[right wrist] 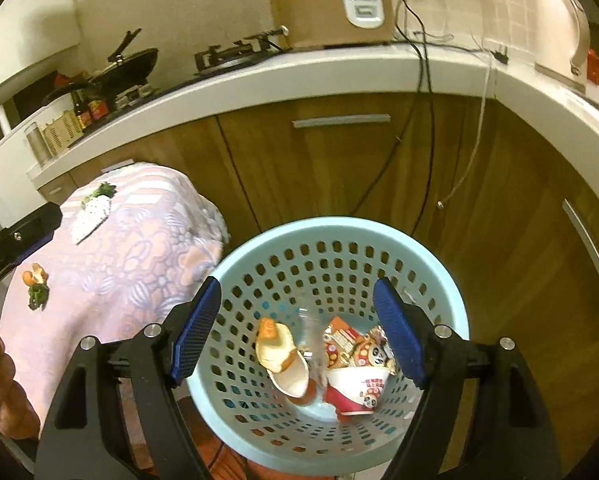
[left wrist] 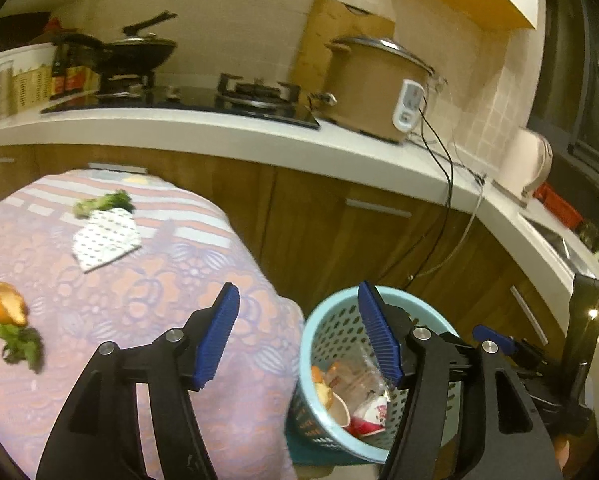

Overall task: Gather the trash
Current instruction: 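Move both tools to the table and grasp the bok choy with the right tool, then grasp the carrot with the left tool while the right tool holds the bok choy, then carry the carrot and bok choy to the basket and open both tools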

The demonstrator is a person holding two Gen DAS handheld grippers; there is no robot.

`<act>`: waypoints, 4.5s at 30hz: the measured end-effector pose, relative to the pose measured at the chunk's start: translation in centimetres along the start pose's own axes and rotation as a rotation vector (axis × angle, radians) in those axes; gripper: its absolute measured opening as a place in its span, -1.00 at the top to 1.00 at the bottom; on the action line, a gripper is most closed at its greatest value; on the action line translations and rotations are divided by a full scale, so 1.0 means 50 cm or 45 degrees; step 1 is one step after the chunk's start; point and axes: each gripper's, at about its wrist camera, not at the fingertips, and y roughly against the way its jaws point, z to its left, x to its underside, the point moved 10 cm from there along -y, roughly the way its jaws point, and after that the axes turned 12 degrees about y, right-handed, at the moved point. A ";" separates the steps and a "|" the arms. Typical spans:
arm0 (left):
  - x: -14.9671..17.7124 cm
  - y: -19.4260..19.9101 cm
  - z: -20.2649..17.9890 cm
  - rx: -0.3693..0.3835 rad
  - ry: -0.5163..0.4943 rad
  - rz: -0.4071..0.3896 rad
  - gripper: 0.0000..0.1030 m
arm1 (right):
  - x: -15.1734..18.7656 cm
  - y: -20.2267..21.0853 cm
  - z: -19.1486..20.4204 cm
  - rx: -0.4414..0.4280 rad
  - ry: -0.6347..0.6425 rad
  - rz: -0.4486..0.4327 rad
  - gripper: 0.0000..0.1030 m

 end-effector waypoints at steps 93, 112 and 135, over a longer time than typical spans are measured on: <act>-0.025 0.027 0.575 -0.374 0.077 0.264 -0.54 | -0.075 -0.126 0.575 -0.628 0.476 0.091 0.66; -0.021 0.026 0.523 -0.401 0.038 0.264 0.48 | -0.099 -0.095 0.528 -0.588 0.436 0.016 0.66; 0.061 -0.113 -0.073 0.127 -0.180 0.330 0.50 | -0.061 0.020 0.015 -0.147 -0.021 -0.111 0.66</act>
